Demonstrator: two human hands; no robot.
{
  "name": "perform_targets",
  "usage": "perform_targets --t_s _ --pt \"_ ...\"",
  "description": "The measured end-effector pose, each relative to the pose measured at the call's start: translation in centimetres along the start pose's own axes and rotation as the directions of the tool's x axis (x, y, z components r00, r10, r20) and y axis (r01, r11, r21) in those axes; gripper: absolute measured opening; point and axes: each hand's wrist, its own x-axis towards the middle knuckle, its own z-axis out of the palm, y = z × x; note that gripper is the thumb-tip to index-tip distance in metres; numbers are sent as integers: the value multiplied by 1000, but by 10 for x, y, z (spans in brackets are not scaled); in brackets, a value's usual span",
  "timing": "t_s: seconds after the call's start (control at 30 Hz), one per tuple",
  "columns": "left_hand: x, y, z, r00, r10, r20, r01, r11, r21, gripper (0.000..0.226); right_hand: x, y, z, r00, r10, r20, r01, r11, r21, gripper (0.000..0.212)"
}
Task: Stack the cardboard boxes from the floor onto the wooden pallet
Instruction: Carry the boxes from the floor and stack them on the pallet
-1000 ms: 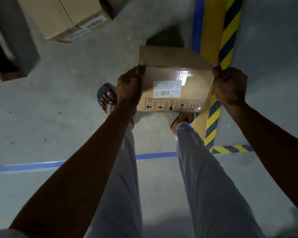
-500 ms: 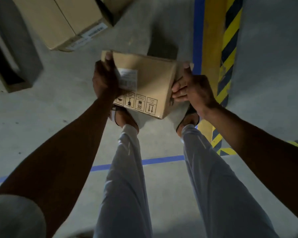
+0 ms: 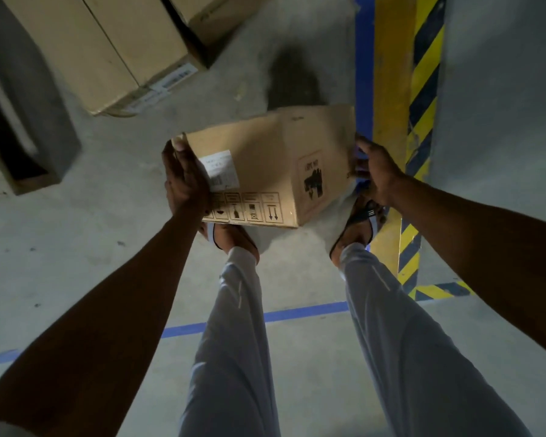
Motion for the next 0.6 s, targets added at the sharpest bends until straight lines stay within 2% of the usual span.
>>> perform_targets --t_s 0.07,0.17,0.27,0.37,0.5,0.6 --pt "3 2 -3 993 -63 98 68 996 -49 66 2 1 -12 997 -47 -57 45 999 -22 58" --pt "-3 11 -5 939 -78 335 121 987 -109 79 -1 -5 -37 986 -91 -138 66 982 -175 56" --pt "-12 20 0 862 -143 487 239 961 -141 75 -18 -15 -61 992 -86 -95 68 982 -179 51" --pt "-23 35 13 820 -226 525 358 919 -163 62 -26 -16 -81 986 -47 -160 13 978 -207 39" --pt "-31 58 35 822 -196 535 335 926 -175 55 -36 -7 -105 986 -7 -167 -23 985 -172 55" --pt "-29 72 41 798 -191 572 307 945 -113 74 -38 5 -121 991 -14 -132 -7 988 -153 59"
